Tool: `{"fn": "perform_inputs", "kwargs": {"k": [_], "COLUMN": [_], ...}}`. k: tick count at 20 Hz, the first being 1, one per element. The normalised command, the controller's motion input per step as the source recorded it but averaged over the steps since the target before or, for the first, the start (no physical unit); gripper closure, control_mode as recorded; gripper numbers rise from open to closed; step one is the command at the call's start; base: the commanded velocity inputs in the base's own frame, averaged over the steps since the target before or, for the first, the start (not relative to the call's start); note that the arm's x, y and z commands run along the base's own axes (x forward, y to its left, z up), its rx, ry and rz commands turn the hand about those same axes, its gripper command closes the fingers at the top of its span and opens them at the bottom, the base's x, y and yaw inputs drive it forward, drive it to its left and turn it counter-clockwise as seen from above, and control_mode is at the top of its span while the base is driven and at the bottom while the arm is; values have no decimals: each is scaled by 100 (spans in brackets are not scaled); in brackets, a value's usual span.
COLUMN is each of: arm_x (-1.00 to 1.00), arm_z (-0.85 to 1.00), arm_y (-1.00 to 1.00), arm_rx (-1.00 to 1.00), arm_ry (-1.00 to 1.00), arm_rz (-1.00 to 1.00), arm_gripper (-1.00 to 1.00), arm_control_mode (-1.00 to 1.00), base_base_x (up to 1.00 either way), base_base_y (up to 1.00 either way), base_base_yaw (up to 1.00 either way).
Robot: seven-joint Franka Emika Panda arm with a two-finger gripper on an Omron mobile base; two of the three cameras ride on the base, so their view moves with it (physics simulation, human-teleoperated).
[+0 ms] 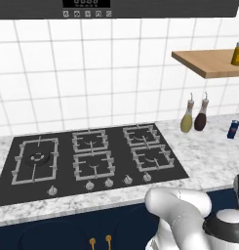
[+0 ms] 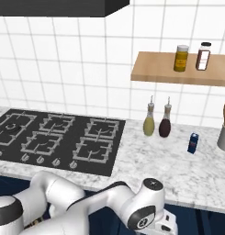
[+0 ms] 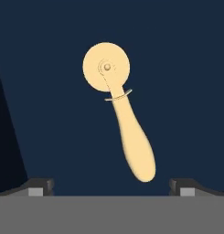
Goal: Pick the pizza cutter from the drawer and place it on the counter.
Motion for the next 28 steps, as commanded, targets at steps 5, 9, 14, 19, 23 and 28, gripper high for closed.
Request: {"fn": "perform_inputs", "kwargs": {"k": [5,9,14,19,23,28], "arm_x": [6,-5,-5,-23,0,5], "arm_z": [-17,-18,-35,-38,-43,-38], "arm_y": [-47,9,0,8,0,0], "arm_rx": [5,0,0,0,4,1], "arm_ry": [9,0,0,-4,-1,0], "arm_rz": [16,12,11,7,5,2], "arm_gripper": [-100,-100,-100,-100,-100,-100], "arm_control_mode": [-100,-100,-100,-100,-100,-100], "base_base_x": [0,0,0,0,0,0], "base_base_y": [0,0,0,0,0,0], "base_base_yaw": [0,0,0,0,0,0]}}
